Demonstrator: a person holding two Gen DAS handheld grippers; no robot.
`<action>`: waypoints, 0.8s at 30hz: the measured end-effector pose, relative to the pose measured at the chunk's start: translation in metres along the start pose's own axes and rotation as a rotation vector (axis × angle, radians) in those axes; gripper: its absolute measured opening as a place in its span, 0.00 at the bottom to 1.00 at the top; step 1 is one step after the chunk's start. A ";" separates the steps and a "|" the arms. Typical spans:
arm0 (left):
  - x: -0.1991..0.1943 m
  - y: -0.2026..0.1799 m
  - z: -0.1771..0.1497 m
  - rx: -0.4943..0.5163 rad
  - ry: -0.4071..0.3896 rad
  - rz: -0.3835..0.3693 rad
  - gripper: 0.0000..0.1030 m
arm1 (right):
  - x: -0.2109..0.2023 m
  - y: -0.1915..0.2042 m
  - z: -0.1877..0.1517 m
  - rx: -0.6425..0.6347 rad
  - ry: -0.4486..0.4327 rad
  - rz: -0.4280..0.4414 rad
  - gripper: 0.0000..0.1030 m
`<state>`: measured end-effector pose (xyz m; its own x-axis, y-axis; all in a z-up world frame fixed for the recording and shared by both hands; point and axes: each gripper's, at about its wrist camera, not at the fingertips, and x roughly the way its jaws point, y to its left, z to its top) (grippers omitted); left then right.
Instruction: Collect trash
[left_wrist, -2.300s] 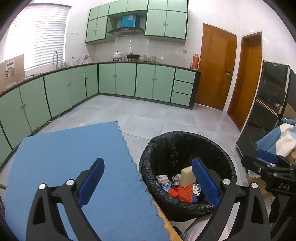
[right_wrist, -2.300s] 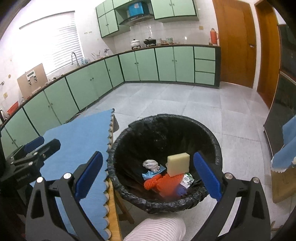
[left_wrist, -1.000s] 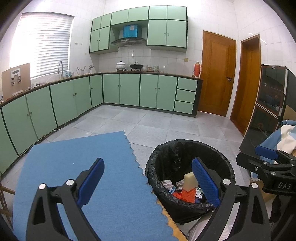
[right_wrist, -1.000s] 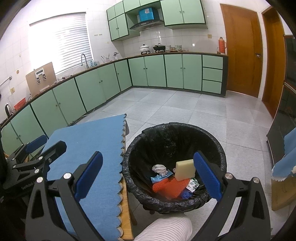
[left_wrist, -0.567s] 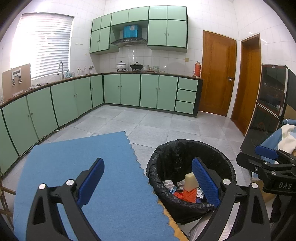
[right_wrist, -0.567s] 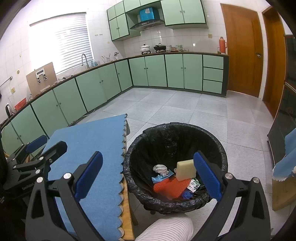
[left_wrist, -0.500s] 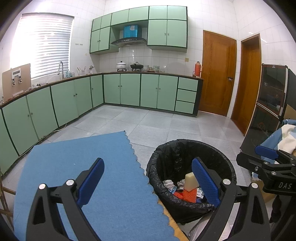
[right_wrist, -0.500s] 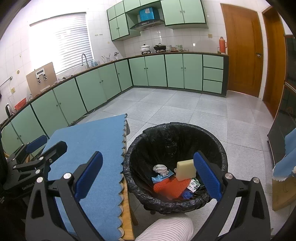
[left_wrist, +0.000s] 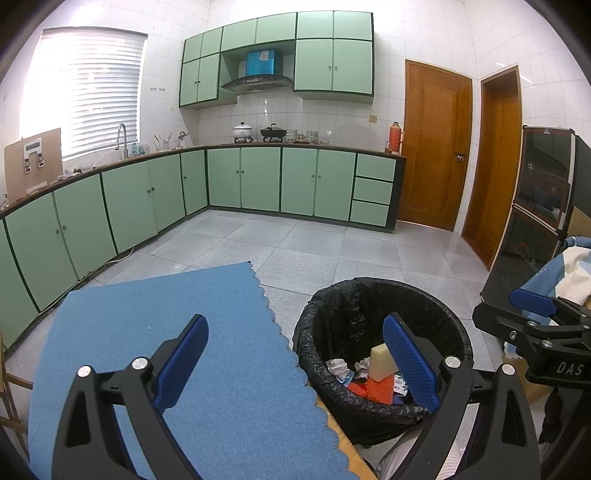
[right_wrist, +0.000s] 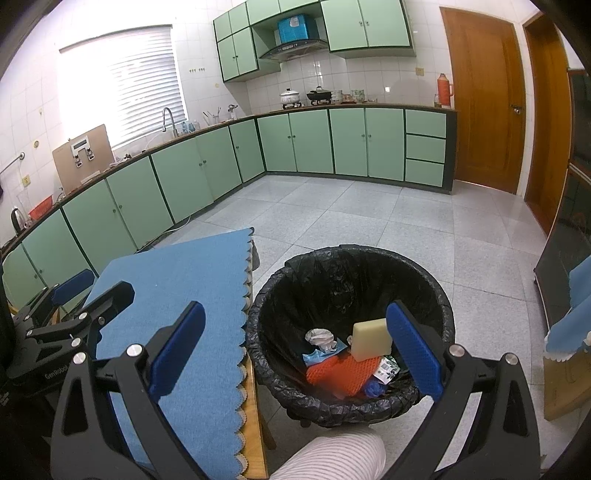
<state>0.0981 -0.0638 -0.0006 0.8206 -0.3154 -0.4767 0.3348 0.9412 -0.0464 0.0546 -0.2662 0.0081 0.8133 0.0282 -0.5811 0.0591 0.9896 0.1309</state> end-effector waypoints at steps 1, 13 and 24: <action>0.000 0.001 0.000 0.001 0.000 0.000 0.91 | 0.000 0.000 0.000 0.000 0.001 0.000 0.93; 0.000 0.000 0.000 0.001 0.000 0.001 0.91 | 0.001 0.000 0.000 0.001 0.002 0.000 0.93; 0.000 0.000 0.000 0.001 0.000 0.002 0.91 | 0.001 0.002 0.001 0.002 0.003 0.000 0.93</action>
<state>0.0977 -0.0641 -0.0004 0.8213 -0.3135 -0.4766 0.3336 0.9417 -0.0444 0.0562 -0.2645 0.0091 0.8117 0.0290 -0.5834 0.0602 0.9893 0.1330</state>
